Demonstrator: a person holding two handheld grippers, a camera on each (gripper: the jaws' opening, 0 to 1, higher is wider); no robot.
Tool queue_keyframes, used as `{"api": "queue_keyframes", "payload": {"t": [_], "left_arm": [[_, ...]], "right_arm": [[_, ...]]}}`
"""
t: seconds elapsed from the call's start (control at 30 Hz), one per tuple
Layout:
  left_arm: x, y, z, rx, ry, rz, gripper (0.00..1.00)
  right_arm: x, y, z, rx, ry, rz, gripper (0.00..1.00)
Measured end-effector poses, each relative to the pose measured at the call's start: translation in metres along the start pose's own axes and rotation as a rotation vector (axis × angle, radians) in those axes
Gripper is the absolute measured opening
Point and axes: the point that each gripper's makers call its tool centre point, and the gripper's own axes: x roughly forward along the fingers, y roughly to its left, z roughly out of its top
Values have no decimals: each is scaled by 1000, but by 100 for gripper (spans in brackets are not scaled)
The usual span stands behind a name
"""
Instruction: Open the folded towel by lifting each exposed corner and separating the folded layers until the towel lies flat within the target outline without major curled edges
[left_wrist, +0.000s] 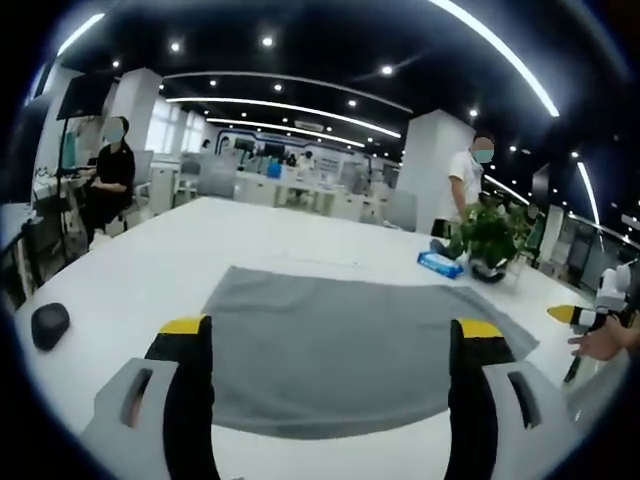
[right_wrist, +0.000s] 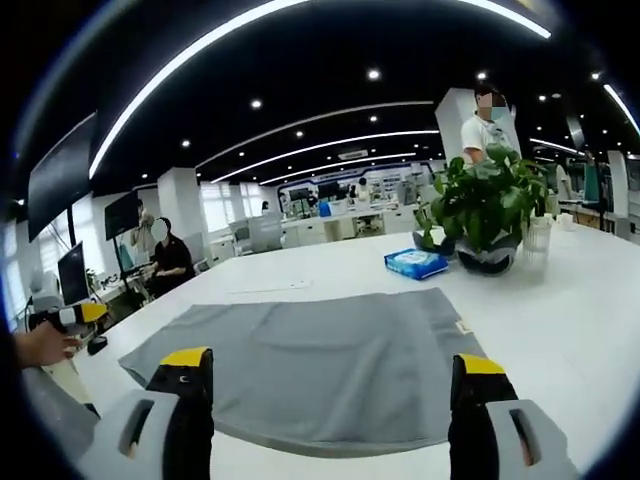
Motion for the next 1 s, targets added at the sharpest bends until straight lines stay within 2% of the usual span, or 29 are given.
{"api": "queue_keyframes", "payload": {"t": [0.23, 0.37, 0.47, 0.53, 0.57, 0.63, 0.7, 0.77, 1.0], "left_arm": [[-1, 2, 1, 1, -5, 12, 97], [-1, 5, -2, -1, 9, 25, 95], [0, 6, -2, 6, 14, 25, 95], [-4, 5, 6, 9, -24, 23, 94], [-5, 4, 7, -3, -37, 16, 94], [-2, 4, 3, -36, -8, 6, 93], [-4, 7, 5, -24, -12, 24, 91], [-8, 10, 16, 8, -58, 47, 91], [-20, 19, 23, -65, -99, 71, 90]], "right_arm": [[-3, -3, 2, 8, -12, -11, 98], [-2, -2, 8, 8, -43, -12, 98], [-2, -2, 5, -23, -12, -26, 98], [1, 1, 4, -52, 12, -20, 98], [2, 4, 10, -74, -13, -12, 97], [1, 4, 12, -70, -23, -9, 97], [-3, 5, 15, -52, -19, 1, 97], [-6, 10, 20, -52, -41, 12, 97], [-7, 14, 21, -102, -38, 13, 97]]}}
